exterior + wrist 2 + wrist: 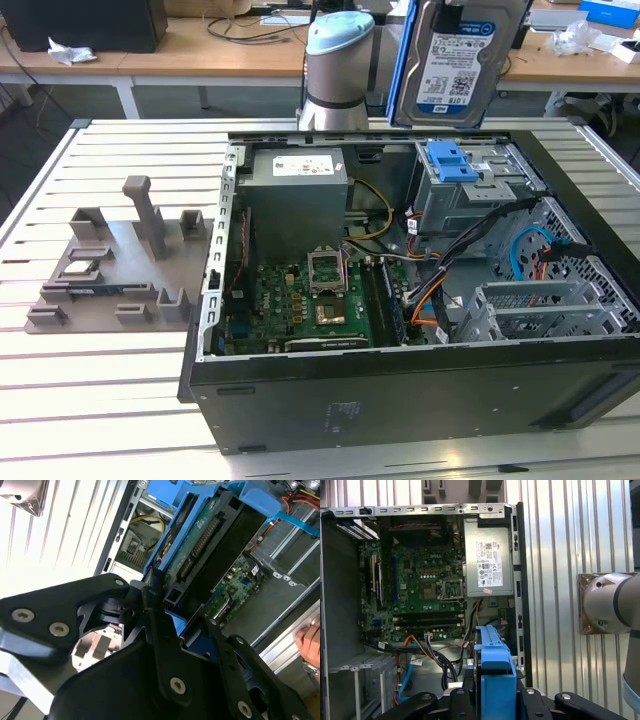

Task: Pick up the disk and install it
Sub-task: 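Pick up the disk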

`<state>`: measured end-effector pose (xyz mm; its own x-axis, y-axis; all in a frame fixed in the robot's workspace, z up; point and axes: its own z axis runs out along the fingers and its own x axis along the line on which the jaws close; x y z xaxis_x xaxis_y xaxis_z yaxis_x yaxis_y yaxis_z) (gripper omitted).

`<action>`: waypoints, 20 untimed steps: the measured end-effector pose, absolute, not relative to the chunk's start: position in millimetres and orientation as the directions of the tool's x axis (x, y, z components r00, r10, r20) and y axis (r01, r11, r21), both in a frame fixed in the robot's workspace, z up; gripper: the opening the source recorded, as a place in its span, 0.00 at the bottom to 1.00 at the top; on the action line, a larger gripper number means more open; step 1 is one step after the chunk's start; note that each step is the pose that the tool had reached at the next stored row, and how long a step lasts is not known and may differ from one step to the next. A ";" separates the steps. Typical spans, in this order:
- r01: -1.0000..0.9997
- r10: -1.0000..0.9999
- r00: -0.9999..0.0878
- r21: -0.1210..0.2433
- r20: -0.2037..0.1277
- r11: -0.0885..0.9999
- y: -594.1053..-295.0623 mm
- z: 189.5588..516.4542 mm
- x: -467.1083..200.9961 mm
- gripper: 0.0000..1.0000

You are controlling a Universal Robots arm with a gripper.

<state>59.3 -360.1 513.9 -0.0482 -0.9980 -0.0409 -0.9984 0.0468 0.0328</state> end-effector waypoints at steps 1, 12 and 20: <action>-0.998 -0.998 -0.048 0.033 -0.041 0.047 -361.6 513.5 59.3 0.37; -0.998 -0.998 -0.048 0.033 -0.040 0.047 -364.2 511.8 59.8 0.37; -0.998 -0.998 -0.048 0.033 -0.039 0.047 -364.2 509.2 61.0 0.37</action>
